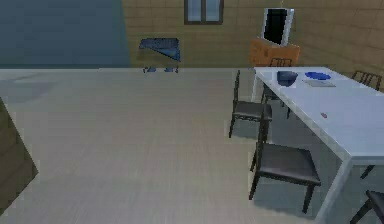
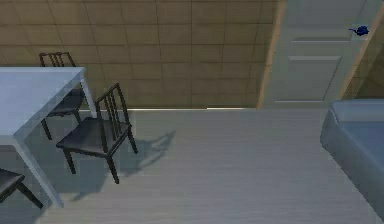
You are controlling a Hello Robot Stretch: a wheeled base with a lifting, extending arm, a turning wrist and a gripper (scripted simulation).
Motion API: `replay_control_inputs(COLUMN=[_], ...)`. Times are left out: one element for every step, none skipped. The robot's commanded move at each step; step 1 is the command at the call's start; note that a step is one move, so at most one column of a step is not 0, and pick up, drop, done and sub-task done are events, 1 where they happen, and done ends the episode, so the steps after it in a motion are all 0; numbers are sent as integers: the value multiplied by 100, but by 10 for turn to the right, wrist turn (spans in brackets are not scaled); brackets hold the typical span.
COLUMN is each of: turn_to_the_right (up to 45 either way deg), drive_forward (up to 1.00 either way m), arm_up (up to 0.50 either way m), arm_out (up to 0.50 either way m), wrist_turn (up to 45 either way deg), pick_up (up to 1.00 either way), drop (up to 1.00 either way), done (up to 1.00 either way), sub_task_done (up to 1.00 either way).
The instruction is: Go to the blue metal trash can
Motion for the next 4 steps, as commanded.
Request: replay_control_inputs(turn_to_the_right=[0, -30, 0, -30], drive_forward=[55, 0, 30, 0], arm_up=[0, 0, 0, 0], arm_out=[0, 0, 0, 0], wrist_turn=[0, 0, 0, 0], pick_up=[0, 0, 0, 0], drop=[0, 0, 0, 0], done=[0, 0, 0, 0], sub_task_done=[0, 0, 0, 0])
